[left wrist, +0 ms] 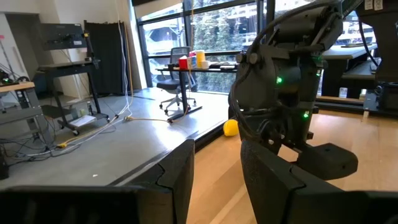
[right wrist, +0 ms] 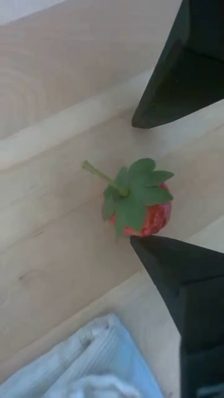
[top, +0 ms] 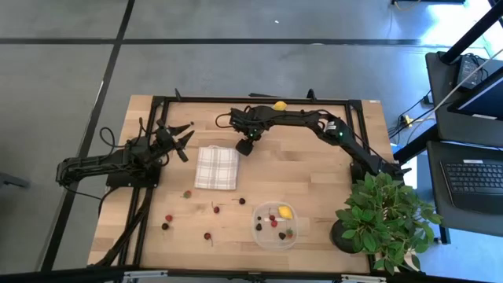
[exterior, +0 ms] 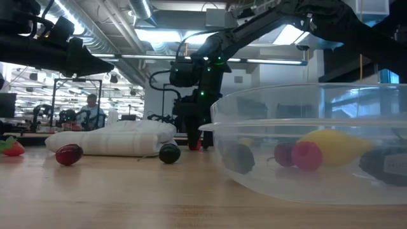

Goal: Pick and placing Produce into tupperware
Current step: Put the top strawberry into the transparent container

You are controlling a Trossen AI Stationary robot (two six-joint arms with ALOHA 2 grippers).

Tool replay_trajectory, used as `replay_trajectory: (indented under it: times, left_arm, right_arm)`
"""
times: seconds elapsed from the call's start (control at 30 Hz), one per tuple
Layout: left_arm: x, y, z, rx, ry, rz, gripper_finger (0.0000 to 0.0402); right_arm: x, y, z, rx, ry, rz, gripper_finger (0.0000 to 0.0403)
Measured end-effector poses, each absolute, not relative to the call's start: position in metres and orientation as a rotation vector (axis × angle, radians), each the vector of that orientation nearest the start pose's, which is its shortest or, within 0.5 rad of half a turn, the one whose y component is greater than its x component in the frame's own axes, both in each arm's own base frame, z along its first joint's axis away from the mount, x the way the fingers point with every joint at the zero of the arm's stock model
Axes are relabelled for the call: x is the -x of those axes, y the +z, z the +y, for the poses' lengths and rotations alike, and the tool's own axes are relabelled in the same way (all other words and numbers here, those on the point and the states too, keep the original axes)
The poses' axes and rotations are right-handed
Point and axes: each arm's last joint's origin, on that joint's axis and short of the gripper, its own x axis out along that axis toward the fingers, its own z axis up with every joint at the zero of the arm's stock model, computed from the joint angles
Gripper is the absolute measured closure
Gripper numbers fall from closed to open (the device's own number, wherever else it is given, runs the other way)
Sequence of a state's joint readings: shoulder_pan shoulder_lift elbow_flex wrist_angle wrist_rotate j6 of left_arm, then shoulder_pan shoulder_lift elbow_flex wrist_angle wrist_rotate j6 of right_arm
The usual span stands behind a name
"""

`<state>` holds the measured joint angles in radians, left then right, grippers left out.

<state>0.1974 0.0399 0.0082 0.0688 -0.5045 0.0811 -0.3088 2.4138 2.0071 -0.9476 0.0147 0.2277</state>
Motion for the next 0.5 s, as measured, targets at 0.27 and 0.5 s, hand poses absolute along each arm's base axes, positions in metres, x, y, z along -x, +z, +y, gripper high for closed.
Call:
replay_trajectory:
  times: [0.27,0.5]
  left_arm:
    - [-0.0914,0.1697,0.0326,-0.072,0.704,-0.009,0.0276]
    - [-0.0914,0.1697,0.0326,-0.072,0.704,-0.009,0.0276]
  right_arm:
    - [-0.4685,0.1439,-0.1499,-0.378,-0.418,1.257,0.0106]
    - [-0.4671,0.1435,-0.1495,-0.385,-0.423,1.271,0.0119]
